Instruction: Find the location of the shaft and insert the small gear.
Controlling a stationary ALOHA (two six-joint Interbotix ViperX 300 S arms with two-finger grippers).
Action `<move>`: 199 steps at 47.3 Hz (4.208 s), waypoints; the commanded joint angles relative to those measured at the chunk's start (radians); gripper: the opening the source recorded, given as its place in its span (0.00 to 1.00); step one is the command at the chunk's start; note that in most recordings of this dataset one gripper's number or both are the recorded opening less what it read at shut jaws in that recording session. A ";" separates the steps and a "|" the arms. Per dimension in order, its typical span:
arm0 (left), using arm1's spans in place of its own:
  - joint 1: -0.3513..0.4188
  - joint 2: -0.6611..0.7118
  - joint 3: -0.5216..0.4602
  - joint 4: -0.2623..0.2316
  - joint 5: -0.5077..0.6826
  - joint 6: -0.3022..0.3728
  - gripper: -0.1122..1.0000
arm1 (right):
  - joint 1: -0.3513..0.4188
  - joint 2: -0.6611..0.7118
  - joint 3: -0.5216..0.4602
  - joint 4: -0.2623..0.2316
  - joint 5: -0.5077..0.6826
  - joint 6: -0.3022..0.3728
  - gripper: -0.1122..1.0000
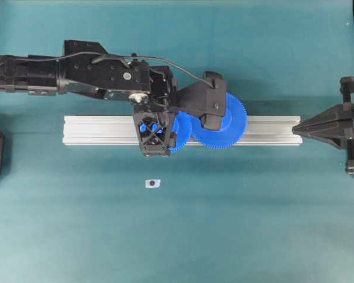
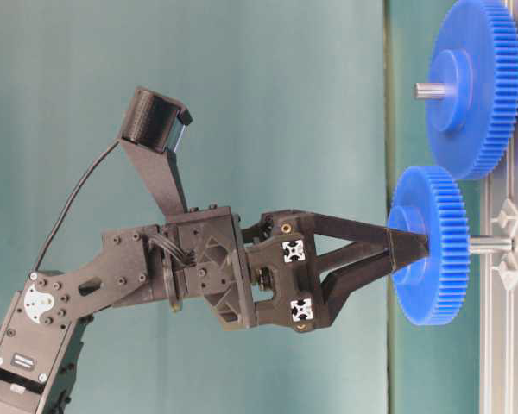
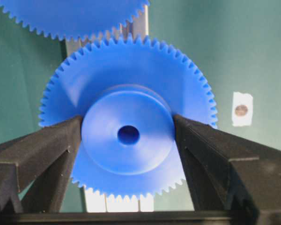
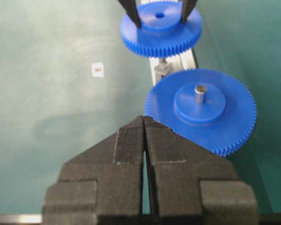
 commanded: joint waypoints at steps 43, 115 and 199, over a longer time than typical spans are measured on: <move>-0.002 -0.044 -0.100 0.003 0.066 0.002 0.84 | 0.000 0.008 -0.011 0.000 -0.005 0.012 0.08; -0.046 -0.221 0.021 0.003 -0.029 -0.097 0.84 | 0.000 0.008 -0.012 0.000 -0.005 0.012 0.08; -0.075 -0.480 0.324 0.003 -0.393 -0.146 0.84 | 0.000 0.008 -0.012 0.002 -0.005 0.012 0.08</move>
